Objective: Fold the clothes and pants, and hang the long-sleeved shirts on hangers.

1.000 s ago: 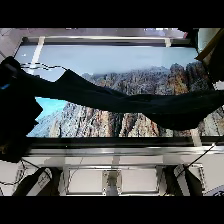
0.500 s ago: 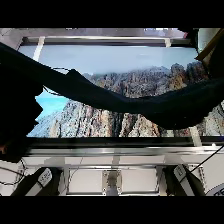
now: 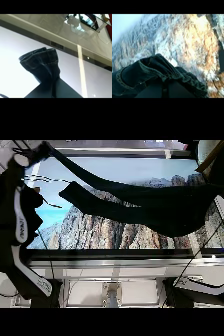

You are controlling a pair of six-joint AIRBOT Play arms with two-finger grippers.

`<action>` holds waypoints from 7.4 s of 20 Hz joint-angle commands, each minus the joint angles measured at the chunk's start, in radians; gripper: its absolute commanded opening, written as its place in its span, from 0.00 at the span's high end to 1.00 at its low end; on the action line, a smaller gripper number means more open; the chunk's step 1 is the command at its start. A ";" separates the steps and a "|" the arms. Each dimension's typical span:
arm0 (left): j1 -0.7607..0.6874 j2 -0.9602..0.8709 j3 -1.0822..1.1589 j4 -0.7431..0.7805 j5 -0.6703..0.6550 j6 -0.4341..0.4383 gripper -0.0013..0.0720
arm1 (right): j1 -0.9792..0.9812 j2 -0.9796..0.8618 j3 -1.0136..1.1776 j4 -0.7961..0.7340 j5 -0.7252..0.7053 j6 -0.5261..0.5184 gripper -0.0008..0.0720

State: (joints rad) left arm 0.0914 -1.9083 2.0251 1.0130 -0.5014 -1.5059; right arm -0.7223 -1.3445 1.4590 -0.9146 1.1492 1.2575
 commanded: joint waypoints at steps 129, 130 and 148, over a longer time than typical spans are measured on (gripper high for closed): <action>0.231 0.762 -1.090 0.702 -0.550 -0.385 0.01 | -0.346 0.267 -0.510 -0.200 0.074 -0.200 0.36; 0.263 0.824 -1.184 0.606 -0.446 -0.399 0.01 | -0.408 0.316 -0.598 -0.128 0.057 -0.246 0.36; 0.426 0.499 -1.298 -0.432 -0.111 0.124 0.63 | -0.493 0.379 -0.772 0.159 0.140 -0.335 0.36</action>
State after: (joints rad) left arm 0.5190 -1.3922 0.7273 0.6304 -0.6518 -1.4231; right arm -1.2148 -0.9672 0.6682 -0.7666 1.2430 0.9268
